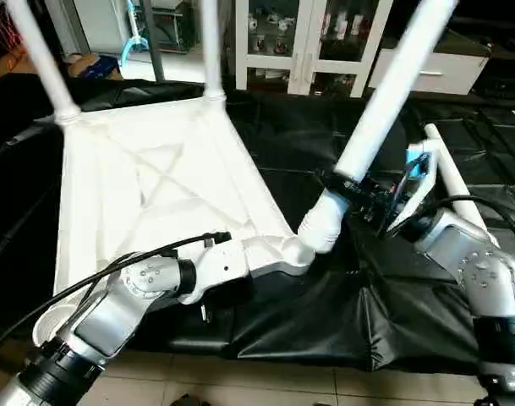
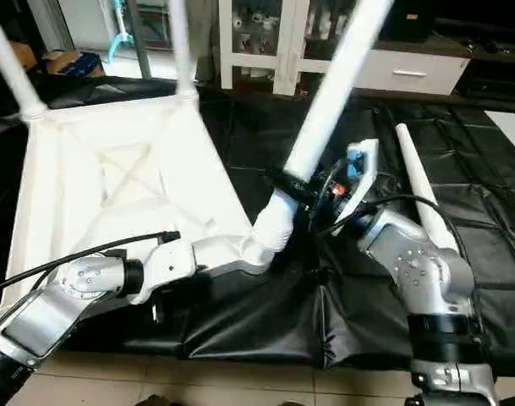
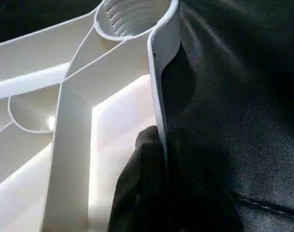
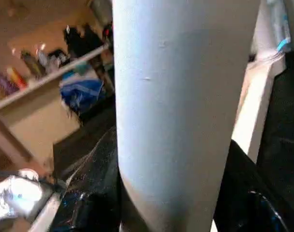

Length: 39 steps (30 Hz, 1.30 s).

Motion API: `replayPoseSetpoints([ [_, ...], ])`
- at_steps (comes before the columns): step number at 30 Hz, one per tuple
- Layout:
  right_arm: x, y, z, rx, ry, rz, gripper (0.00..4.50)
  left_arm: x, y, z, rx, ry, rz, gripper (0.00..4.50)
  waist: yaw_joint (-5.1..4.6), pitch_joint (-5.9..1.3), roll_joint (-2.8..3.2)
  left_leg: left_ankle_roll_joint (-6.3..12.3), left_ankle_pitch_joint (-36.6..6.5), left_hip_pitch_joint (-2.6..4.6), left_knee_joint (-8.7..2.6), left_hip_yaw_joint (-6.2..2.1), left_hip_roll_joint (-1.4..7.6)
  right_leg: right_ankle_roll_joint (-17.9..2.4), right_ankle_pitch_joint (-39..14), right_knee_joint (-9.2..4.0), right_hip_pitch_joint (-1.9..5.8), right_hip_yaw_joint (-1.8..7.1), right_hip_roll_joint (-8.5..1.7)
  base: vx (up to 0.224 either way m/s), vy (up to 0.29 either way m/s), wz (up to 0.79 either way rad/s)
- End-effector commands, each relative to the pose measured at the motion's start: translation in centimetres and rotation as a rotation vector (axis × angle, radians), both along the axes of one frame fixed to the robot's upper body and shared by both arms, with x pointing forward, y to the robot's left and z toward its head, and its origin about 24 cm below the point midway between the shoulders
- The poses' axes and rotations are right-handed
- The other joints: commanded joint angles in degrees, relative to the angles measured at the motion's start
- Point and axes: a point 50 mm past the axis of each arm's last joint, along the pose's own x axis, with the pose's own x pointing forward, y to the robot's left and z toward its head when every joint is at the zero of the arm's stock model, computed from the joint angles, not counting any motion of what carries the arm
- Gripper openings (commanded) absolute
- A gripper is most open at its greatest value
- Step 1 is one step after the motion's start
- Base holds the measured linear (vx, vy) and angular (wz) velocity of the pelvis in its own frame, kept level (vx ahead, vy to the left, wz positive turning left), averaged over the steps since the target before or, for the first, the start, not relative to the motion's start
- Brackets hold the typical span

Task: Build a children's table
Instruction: Insert table leg to table base

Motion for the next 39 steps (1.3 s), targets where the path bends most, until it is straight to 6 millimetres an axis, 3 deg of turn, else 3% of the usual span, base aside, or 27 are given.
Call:
replayPoseSetpoints([
  [1,0.3,0.0,0.1,-0.057,-0.057,0.001,1.81,-0.7,-1.0,-0.6,-0.022,0.018,-0.053,0.0,-0.55,-2.11,-0.76,0.92,-10.99,0.75,-4.77,-0.75,1.88,-10.1,-14.95,-4.34,1.28,1.97,-2.02,0.0,0.0,0.0],
  [19,0.8,1.7,-3.4,-0.107,-0.12,-0.025,1.81,-0.7,-1.4,-0.3,-0.04,0.022,-0.089,0.0,-0.65,-1.74,-0.72,0.99,-12.94,0.62,-5.33,-0.8,2.2,-9.63,-18.5,-4.8,0.99,2.16,-2.26,0.0,0.0,0.0],
  [31,0.9,2.3,-4.0,-0.22,-0.188,0.049,1.81,-0.8,-1.5,-0.4,-0.033,0.025,-0.095,0.0,-0.72,-1.55,-0.91,1.17,-13.41,0.46,-5.58,-0.82,2.35,-9.34,-19.67,-4.96,0.94,2.27,-2.36,0.0,0.0,0.0],
  [39,0.3,3.5,-4.4,-0.318,-0.274,0.146,1.81,-0.9,-1.4,-0.5,-0.027,0.032,-0.097,0.0,-0.96,-1.24,-0.95,0.62,-16.15,0.46,-5.91,-1.01,2.45,-8.25,-23.44,-5.42,0.69,2.37,-2.51,0.0,0.0,0.0],
])
